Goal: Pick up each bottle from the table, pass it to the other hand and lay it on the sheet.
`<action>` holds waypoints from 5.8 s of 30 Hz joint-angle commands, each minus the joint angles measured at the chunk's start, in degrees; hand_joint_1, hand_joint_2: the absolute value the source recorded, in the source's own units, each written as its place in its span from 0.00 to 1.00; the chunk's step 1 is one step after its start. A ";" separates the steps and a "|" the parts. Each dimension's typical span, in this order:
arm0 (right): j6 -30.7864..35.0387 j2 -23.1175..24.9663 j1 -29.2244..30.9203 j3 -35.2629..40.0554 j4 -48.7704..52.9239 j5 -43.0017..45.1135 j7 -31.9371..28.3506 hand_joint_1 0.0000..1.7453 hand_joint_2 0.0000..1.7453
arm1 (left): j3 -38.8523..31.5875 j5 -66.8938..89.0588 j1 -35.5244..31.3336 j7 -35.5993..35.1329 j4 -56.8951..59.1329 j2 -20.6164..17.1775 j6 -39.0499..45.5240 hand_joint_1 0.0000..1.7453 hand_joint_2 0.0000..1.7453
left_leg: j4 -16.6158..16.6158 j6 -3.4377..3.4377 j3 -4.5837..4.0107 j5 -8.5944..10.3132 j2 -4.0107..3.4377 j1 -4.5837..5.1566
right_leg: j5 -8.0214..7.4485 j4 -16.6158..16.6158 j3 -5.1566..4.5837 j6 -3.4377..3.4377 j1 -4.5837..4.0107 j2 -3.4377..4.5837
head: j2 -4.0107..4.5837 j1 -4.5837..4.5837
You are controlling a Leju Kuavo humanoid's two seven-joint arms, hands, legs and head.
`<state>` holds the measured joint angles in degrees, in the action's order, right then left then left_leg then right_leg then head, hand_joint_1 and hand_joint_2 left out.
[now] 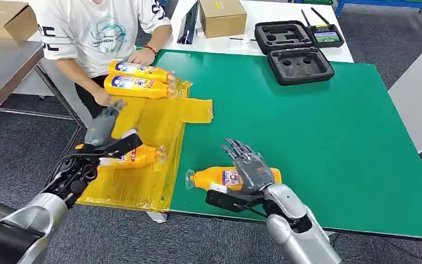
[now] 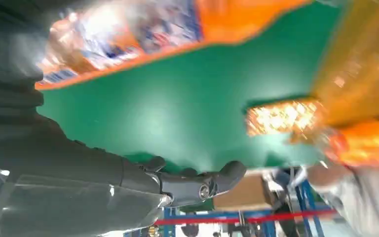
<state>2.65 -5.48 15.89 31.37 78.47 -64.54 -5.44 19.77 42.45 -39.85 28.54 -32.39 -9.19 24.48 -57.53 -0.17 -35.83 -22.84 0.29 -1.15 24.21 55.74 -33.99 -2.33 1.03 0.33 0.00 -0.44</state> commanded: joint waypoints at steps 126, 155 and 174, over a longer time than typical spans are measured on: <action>7.29 14.62 2.04 -4.59 -18.52 43.65 -31.78 1.00 1.00 | 12.63 -59.32 23.97 -3.70 -37.37 10.94 -33.08 0.00 1.00 | 0.08 -0.04 0.02 -0.04 0.03 0.00 | 0.07 -0.06 0.01 0.05 -0.02 -0.09 | 0.00 -0.02; 3.57 15.25 3.31 -1.06 -25.05 40.47 -31.13 1.00 1.00 | 5.02 -66.59 24.91 0.33 -42.91 10.42 -29.42 0.00 1.00 | 0.05 -0.04 0.14 -0.15 -0.12 -0.04 | 0.10 -0.05 0.10 0.10 -0.08 0.05 | 0.00 -0.02; 3.11 15.89 3.73 -1.36 -26.17 39.11 -30.73 1.00 1.00 | 7.19 -64.19 25.96 -0.47 -41.63 10.11 -31.71 0.00 1.00 | 0.06 -0.05 0.16 -0.15 -0.09 -0.02 | 0.12 -0.04 0.14 0.10 -0.06 0.01 | 0.00 -0.02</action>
<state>5.64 11.02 17.48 28.94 55.26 -25.09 -36.04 25.86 -23.21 -12.77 28.50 -76.19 2.36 -5.29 -57.51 -0.17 -35.97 -22.87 0.26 -1.17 24.22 55.73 -34.14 -2.33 1.00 0.33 0.00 -0.46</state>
